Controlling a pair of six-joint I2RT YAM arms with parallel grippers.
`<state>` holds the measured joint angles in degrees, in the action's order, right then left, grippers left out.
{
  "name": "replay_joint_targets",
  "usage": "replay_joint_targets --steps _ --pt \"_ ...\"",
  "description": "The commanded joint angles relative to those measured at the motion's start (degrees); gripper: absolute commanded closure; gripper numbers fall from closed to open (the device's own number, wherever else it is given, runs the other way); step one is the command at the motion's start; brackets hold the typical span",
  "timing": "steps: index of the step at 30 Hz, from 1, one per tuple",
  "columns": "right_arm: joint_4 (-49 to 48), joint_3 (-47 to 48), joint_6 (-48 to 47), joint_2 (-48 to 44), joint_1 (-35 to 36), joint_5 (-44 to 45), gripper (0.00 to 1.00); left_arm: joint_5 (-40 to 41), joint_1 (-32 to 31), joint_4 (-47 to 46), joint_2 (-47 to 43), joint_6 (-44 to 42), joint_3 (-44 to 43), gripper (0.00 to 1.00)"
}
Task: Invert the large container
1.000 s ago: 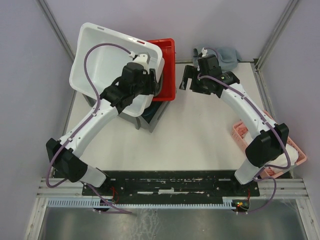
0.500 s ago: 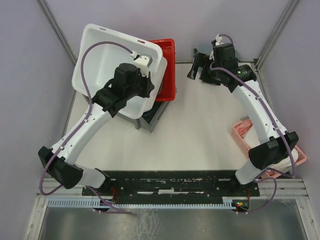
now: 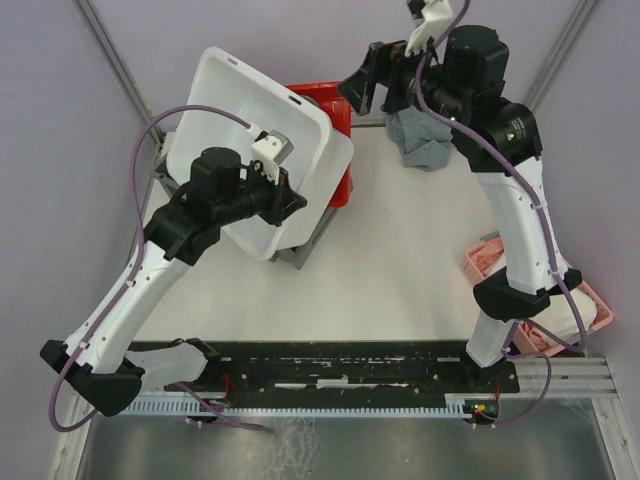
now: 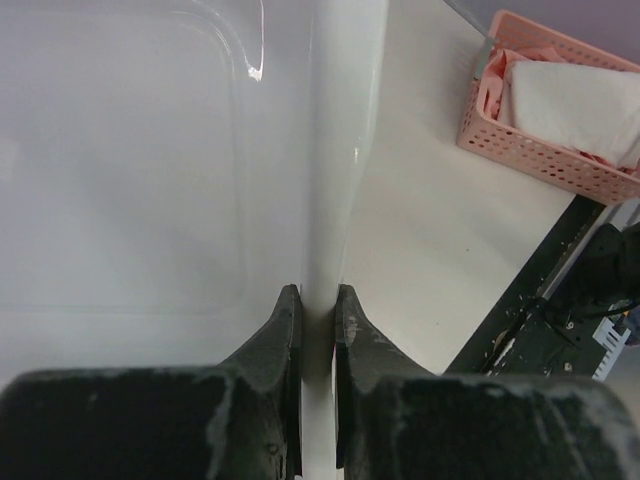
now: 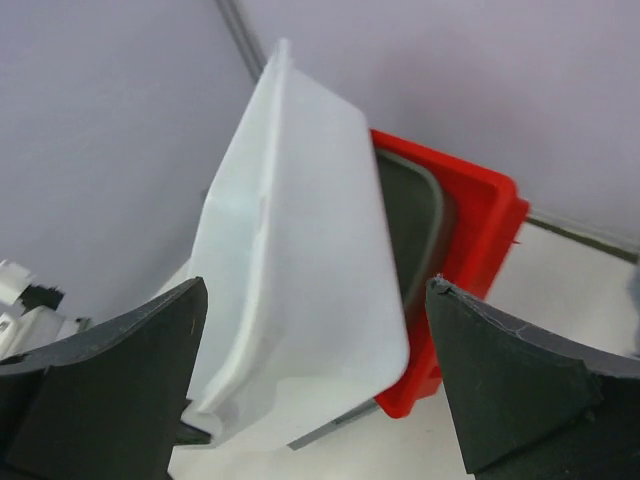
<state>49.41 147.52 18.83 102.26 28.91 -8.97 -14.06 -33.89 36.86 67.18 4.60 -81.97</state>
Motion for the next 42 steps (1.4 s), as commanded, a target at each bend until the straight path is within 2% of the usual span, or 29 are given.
replay_joint_targets --steps 1,6,9,13,20,26,28,31,35,39,40,42 --pt "1.16 1.75 -5.9 2.6 5.15 -0.03 0.01 -1.03 -0.04 0.75 -2.61 -2.53 1.39 0.97" --pt "1.11 2.38 -6.84 3.89 9.99 4.68 0.01 -0.98 -0.04 -0.2 -3.1 -1.79 1.4 0.97" --pt "2.61 3.35 -8.61 4.82 14.01 14.22 0.0 -1.78 0.01 0.01 -2.93 -0.9 0.71 0.97" --pt "4.41 2.08 -10.26 4.78 17.74 24.05 0.04 -3.12 -0.04 3.58 -3.02 -0.35 -0.58 0.97" --pt "6.12 -4.94 -8.85 0.94 21.1 27.96 0.18 -3.08 -0.04 13.27 -5.5 0.17 -2.65 0.97" --pt "6.03 -3.96 -11.4 1.78 23.44 33.17 0.21 -5.65 -0.04 15.51 -6.46 0.95 -3.36 0.97" --pt "5.95 -2.28 -11.08 2.32 23.76 32.96 0.27 -6.24 -0.04 15.23 -5.72 0.7 -3.72 0.97" --pt "5.66 -1.71 -10.57 2.29 24.68 32.82 0.45 -6.93 -0.08 14.88 -4.69 0.01 -4.43 0.97" --pt "6.38 -1.95 -10.89 2.55 25.87 33.36 0.57 -8.16 -0.01 13.74 -3.93 -0.63 -4.68 0.97" --pt "6.78 -2.39 -10.41 2.35 26.07 32.55 0.59 -8.26 -0.04 12.81 -4.08 -1.28 -4.54 0.97" --pt "6.71 -2.41 -10.37 2.26 26.1 32.51 0.56 -8.33 -0.08 12.84 -4.13 -1.56 -4.55 0.97" --pt "6.44 -2.69 -10.66 2.08 26.08 32.45 0.37 -8.43 -0.06 13.16 -4.2 -2.26 -4.31 0.97"
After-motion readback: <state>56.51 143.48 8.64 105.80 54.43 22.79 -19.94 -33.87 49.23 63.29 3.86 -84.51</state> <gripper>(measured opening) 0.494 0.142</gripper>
